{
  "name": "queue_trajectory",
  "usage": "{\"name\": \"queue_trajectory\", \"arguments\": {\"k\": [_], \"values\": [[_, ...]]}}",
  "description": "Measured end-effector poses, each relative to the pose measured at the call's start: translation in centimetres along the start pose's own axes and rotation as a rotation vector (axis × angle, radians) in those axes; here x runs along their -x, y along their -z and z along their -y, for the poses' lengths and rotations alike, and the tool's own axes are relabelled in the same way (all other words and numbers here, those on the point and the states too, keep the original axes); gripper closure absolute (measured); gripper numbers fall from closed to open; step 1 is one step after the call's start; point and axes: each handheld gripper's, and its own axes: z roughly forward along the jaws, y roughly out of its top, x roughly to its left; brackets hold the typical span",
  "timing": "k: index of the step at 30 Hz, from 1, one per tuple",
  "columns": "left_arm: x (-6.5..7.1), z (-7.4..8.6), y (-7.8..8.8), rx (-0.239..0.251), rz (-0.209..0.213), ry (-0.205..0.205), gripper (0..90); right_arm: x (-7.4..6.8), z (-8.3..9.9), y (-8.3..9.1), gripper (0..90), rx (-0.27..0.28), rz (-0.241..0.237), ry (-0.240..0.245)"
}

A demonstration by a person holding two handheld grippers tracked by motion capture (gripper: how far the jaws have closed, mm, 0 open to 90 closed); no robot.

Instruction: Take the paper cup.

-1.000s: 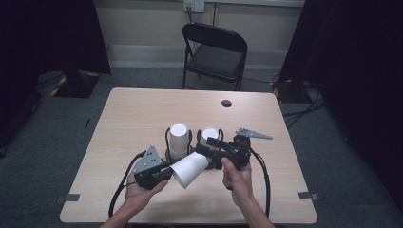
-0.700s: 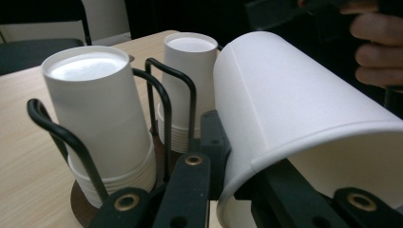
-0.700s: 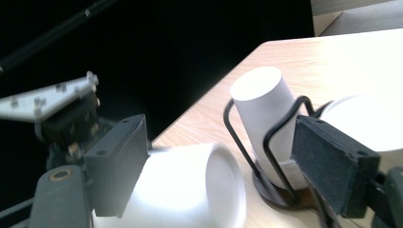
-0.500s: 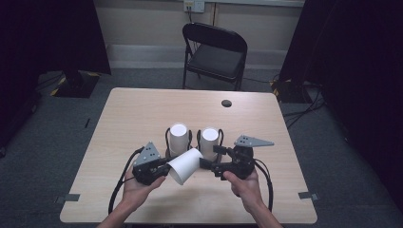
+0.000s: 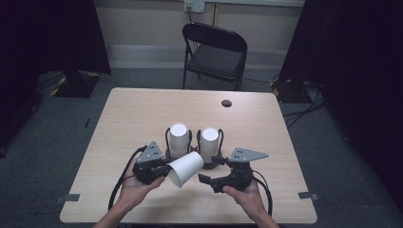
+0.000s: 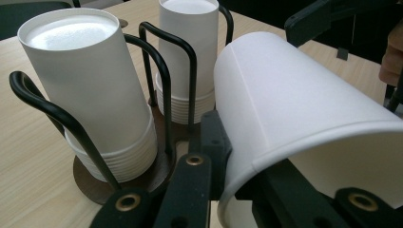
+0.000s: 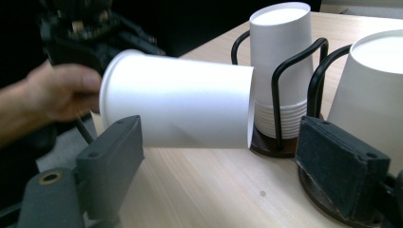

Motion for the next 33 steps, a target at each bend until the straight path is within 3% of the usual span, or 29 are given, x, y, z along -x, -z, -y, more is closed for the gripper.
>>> {"name": "queue_trajectory", "arguments": {"k": [10, 13, 21, 28, 33], "values": [[-0.1, 0.2, 0.1, -0.108, 0.044, -0.020, 87.1, -1.0, 1.0, -0.7, 14.0, -0.061, 0.008, 0.090], [0.0, 0.1, 0.0, -0.143, 0.051, -0.040, 87.1, -1.4, 1.1, -1.0, 14.1, -0.086, 0.032, 0.116], [0.2, -0.1, -0.5, -0.229, 0.078, -0.064, 87.2, -2.3, 1.4, -1.6, 14.2, -0.118, 0.007, 0.195], [0.7, -0.9, -0.9, -0.311, 0.090, -0.120, 87.1, -3.1, 1.6, -1.9, 14.2, -0.132, 0.003, 0.240], [1.1, -1.0, -1.1, -0.370, 0.111, -0.117, 87.3, -3.4, 1.7, -1.9, 14.8, -0.133, -0.019, 0.254]]}}
